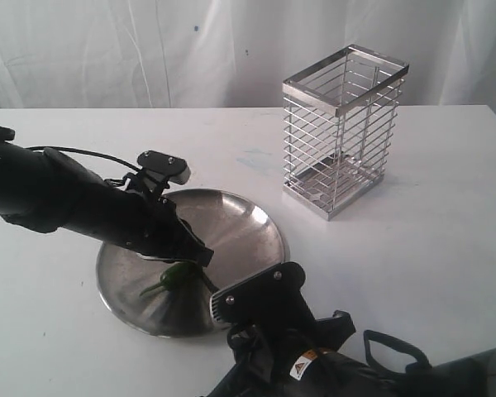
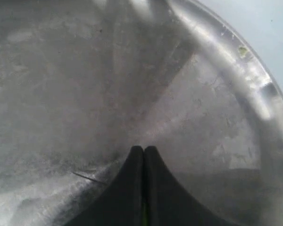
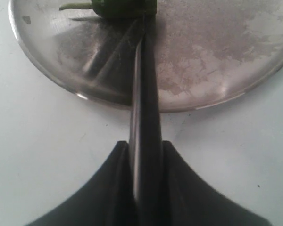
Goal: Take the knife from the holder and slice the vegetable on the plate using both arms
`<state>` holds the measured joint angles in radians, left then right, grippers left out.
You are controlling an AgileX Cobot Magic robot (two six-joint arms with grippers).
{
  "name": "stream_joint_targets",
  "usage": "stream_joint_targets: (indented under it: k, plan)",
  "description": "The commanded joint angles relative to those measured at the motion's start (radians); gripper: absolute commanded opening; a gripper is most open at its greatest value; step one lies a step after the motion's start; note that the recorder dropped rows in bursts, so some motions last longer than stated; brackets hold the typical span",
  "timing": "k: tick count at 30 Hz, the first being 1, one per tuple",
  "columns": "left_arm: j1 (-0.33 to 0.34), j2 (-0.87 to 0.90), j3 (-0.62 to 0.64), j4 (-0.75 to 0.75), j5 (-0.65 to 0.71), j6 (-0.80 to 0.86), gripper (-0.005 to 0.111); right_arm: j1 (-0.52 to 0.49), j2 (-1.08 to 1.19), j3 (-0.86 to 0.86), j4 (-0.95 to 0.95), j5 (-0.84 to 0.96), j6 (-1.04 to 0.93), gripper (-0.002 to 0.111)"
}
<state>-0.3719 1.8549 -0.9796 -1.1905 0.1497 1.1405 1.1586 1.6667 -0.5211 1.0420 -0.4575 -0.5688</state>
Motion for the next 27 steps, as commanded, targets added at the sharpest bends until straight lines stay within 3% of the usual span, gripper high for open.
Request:
stream_joint_targets:
  k: [1,16,27]
  plan:
    - [-0.003,0.012,0.019,0.021,0.016,0.007,0.000,-0.003,0.001,-0.004,-0.003,0.001,-0.011,0.000]
    - [0.000,-0.141,0.019,0.053,-0.055,0.007,0.000,-0.003,0.001,-0.004,-0.003,-0.001,-0.011,0.000]
    - [0.000,-0.121,0.042,0.069,-0.084,0.007,0.000,-0.003,0.001,-0.004,0.004,0.012,-0.011,0.000]
